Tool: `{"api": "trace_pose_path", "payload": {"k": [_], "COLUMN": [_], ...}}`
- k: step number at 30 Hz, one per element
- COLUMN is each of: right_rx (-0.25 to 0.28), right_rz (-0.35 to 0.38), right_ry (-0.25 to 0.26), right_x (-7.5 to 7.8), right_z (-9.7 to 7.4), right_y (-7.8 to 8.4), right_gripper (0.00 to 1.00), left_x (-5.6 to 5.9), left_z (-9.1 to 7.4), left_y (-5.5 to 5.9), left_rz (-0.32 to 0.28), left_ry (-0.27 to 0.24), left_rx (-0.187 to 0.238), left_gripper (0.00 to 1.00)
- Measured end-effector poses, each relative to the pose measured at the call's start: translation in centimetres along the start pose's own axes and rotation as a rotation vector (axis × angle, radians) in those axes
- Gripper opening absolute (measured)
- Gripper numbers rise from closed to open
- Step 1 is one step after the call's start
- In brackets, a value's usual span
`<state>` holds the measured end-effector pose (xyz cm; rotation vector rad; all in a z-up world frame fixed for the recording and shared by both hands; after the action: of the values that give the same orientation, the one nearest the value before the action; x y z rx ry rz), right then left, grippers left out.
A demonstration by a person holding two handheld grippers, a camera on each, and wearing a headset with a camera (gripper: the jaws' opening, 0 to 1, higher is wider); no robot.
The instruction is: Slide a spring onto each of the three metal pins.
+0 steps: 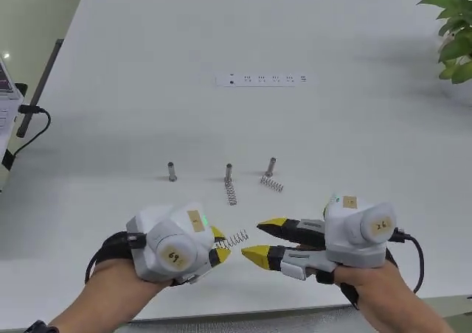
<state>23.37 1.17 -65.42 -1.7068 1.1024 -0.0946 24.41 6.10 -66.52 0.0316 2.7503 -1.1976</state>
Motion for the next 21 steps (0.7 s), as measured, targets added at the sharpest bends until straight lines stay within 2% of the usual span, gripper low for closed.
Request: {"api": "trace_pose_path", "payload": {"k": [3, 8, 14, 21], "right_rx": [0.009, -0.004, 0.004, -0.002], "right_rz": [0.012, 0.02, 0.026, 0.028], "right_ry": [-0.015, -0.051, -0.069, -0.099], "right_x": [-0.3, -0.9, -1.3, -1.7], "right_z": [0.1, 0.5, 0.5, 0.2], "right_y": [-0.1, 0.2, 0.1, -0.1], "right_gripper": [0.29, 0.23, 0.14, 0.09], "left_x": [0.3, 0.9, 1.3, 1.3], "left_z": [0.0, -0.1, -0.1, 0.1], "left_y": [-0.3, -1.0, -1.0, -0.9], "left_rz": [0.014, 0.054, 0.107, 0.124], "left_ry": [0.007, 0.023, 0.039, 0.049], "left_rx": [0.005, 0.016, 0.007, 0.003], "left_gripper": [0.02, 0.02, 0.02, 0.02]}}
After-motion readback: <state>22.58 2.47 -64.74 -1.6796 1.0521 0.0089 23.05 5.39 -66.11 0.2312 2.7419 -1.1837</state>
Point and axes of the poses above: the centre of the closed fingertips' face, and the gripper's own axes: z roughly forward along the fingers, x roughly to its right, y roughly out of its underside, the point moved 2 cm from there along -z, roughly backward along the fingers, and after that the axes turned 4 degrees about z, right-handed, at the moved point
